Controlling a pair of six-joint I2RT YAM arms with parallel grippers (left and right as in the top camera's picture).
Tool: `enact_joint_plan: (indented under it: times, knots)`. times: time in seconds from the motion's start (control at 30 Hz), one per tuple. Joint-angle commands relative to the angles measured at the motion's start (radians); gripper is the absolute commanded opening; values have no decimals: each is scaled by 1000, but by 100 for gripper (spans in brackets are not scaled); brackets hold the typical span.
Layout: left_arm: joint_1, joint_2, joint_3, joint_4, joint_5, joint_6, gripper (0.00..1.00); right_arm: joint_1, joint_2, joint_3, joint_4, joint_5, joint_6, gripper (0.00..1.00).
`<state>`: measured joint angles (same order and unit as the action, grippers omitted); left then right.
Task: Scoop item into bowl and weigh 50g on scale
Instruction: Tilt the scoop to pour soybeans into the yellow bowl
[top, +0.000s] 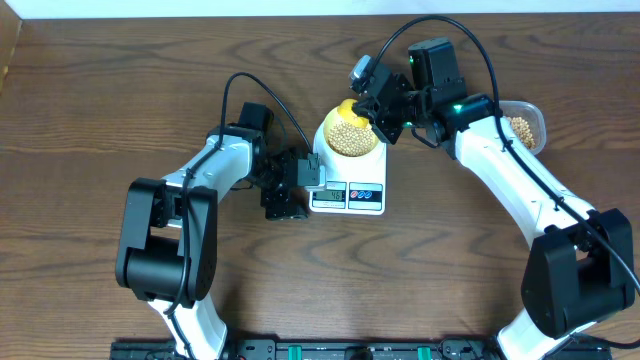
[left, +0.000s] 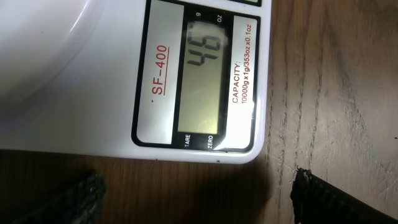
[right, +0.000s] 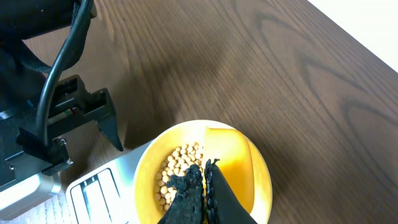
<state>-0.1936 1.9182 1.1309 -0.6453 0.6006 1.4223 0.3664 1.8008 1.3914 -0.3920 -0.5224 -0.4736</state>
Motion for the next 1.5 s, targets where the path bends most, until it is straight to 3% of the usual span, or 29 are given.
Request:
enact_joint_plan:
  times: [0.0,1.27,1.47]
  knots:
    - [-2,6,-11,0,13,17,98,8,-15,-4,-1,-3,-13,1]
    - [-2,6,-11,0,13,17,98,8,-15,-4,5,-4,-10,1]
    - [-2,6,-11,0,13,18,98,-29,-74,2,105,-67,204,1]
